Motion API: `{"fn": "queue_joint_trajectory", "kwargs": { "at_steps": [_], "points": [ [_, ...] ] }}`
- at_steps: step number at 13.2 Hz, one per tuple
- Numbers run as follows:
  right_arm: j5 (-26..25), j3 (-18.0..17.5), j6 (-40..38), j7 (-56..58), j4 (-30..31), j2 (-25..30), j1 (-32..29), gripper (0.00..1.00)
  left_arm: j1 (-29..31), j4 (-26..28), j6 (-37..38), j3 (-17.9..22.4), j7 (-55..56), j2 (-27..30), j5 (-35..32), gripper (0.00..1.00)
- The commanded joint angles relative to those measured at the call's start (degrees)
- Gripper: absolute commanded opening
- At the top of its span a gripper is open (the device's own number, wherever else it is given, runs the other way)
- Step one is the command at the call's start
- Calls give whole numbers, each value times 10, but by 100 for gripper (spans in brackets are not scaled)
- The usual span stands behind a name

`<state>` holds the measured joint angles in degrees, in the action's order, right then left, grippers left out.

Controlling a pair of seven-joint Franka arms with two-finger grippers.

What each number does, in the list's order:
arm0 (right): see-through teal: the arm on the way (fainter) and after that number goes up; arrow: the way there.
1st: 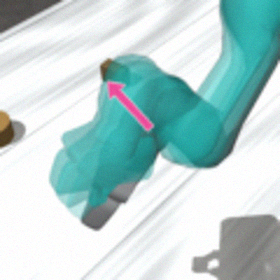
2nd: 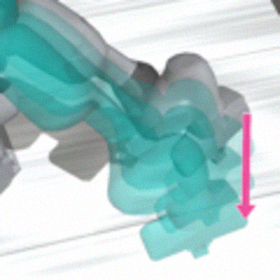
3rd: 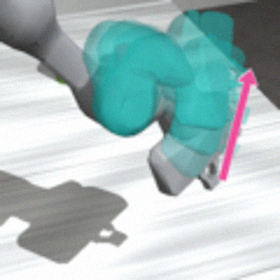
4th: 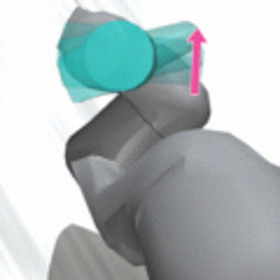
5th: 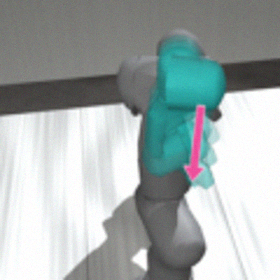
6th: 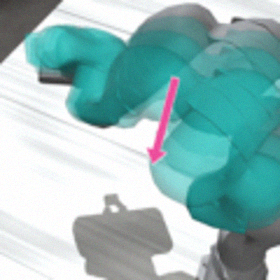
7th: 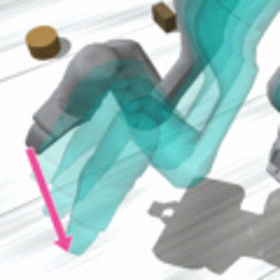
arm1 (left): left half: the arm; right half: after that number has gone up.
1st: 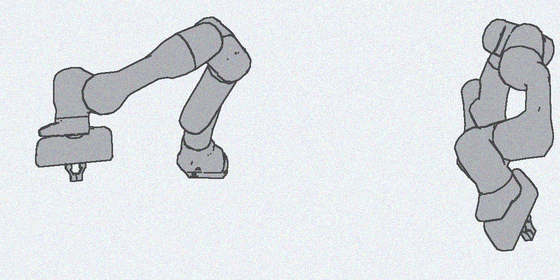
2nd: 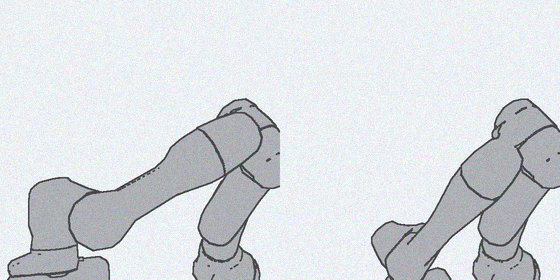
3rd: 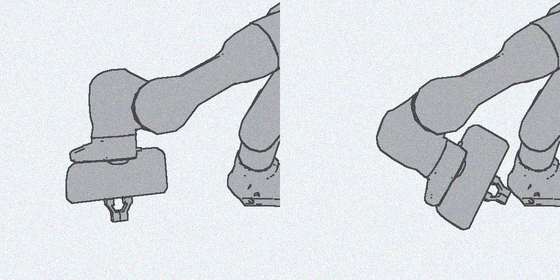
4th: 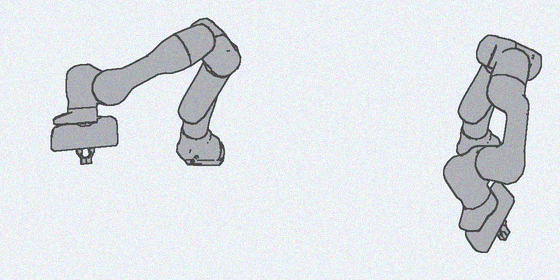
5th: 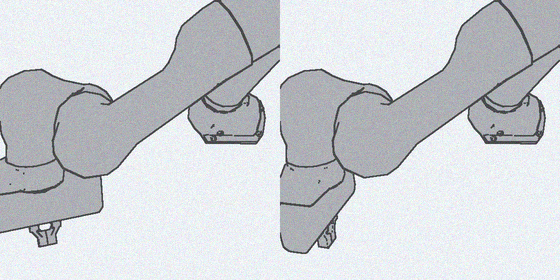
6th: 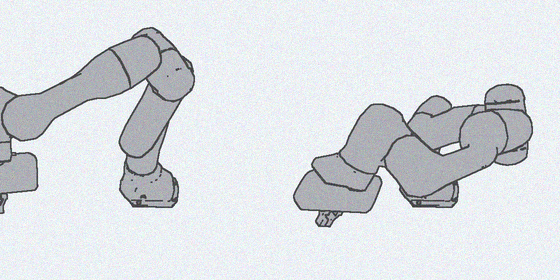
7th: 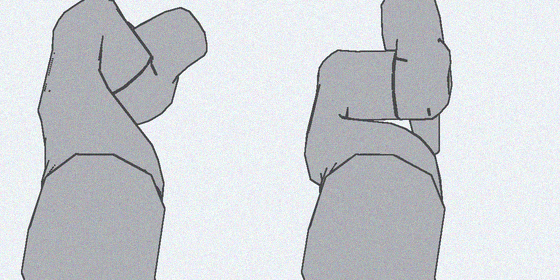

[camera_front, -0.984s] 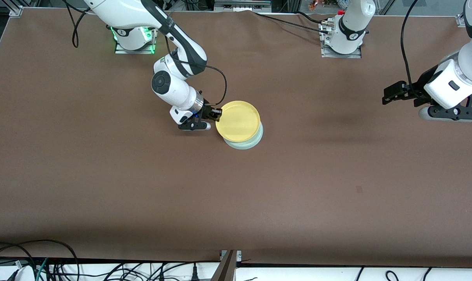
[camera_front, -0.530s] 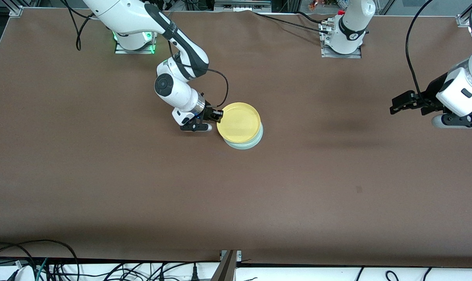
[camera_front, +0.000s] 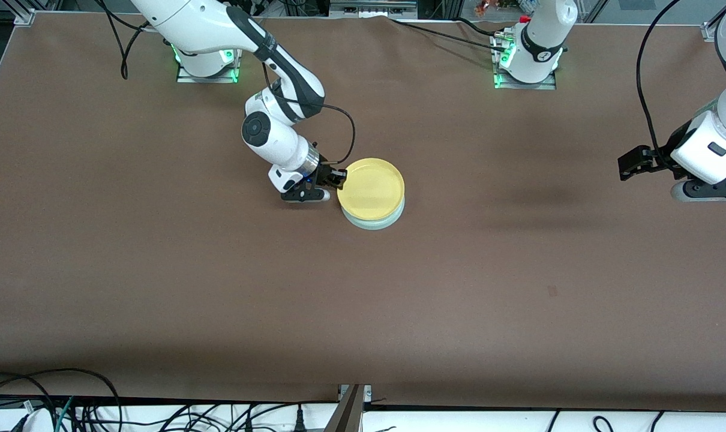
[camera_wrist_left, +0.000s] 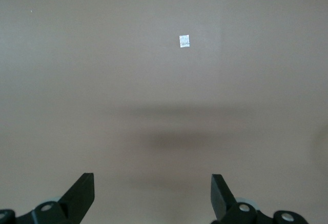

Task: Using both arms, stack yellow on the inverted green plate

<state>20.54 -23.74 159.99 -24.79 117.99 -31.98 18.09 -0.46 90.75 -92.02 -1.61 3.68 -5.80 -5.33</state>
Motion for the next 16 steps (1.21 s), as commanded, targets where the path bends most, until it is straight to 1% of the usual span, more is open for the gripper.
{"fn": "queue_joint_trajectory", "kwargs": {
  "at_steps": [1,2,3,4,5,7,8,9,10,12,13,14,15,16],
  "points": [
    [5,4,8,-11,-21,-16,12,0,-4,-9,7,-7,2,-1,-4,100],
    [5,4,8,-11,-21,-18,12,0,-9,-11,6,-9,1,0,-4,100],
    [6,4,10,-18,-21,-18,14,21,-7,-14,3,-13,-7,2,6,100],
    [4,4,10,-35,-21,-18,14,99,-4,-13,3,-12,-9,3,29,100],
    [3,4,10,-34,-22,-16,14,100,-2,-6,6,-13,-14,8,36,100],
    [0,25,0,-33,-22,8,13,100,-2,7,9,-15,-17,19,36,100],
    [-1,44,-38,-31,-31,30,12,100,0,17,9,-16,-17,25,36,100],
    [-7,70,-113,-28,-64,45,11,100,0,33,4,-16,-17,37,37,100],
    [-25,101,-218,-28,-118,52,11,100,-2,46,3,-16,-17,47,37,100],
    [-107,151,-419,-12,-238,48,6,100,-3,46,3,-16,-17,50,38,100],
    [-128,168,-488,16,-282,47,1,100,-3,43,3,-16,-17,48,37,100],
    [-130,185,-543,60,-325,46,-13,100,-3,42,3,-16,-17,47,38,100],
    [-129,199,-586,110,-351,46,-35,100,-3,39,1,-16,-17,46,39,100],
    [-130,205,-617,146,-368,48,-63,100,-3,31,0,-16,-14,44,40,100]
  ]
}}
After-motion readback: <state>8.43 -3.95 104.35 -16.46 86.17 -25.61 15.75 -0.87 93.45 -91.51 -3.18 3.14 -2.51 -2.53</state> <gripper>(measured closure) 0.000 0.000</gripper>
